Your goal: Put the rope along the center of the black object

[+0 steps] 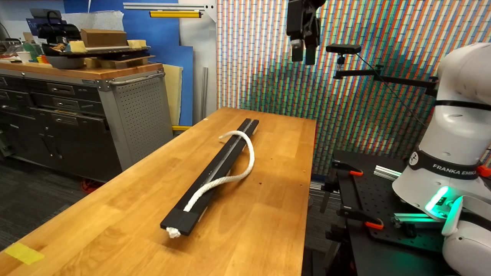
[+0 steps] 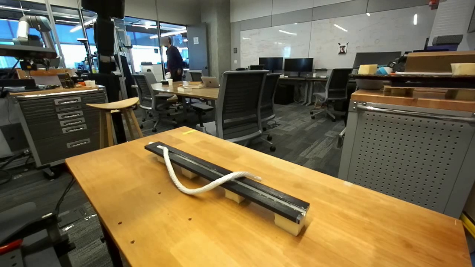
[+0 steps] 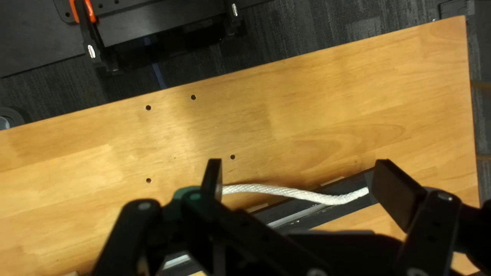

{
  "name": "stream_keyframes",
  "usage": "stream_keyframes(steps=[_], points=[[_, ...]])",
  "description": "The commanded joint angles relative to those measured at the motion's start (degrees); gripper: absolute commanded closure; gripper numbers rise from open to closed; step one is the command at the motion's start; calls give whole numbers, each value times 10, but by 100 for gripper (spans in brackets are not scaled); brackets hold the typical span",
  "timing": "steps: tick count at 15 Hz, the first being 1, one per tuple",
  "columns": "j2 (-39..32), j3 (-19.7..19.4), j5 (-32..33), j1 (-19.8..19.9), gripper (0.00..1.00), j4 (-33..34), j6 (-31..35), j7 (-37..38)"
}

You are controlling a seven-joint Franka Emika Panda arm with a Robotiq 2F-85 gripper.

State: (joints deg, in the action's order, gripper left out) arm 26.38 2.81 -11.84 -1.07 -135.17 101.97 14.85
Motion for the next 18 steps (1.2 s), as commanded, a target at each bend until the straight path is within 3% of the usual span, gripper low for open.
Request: stream_keyframes(steps=[1, 8, 18], points=[[-60, 2, 38, 13, 0, 67, 10, -17], [-179, -1, 113, 16, 0, 185, 70, -8], [-402, -25, 180, 9, 0, 422, 48, 2]])
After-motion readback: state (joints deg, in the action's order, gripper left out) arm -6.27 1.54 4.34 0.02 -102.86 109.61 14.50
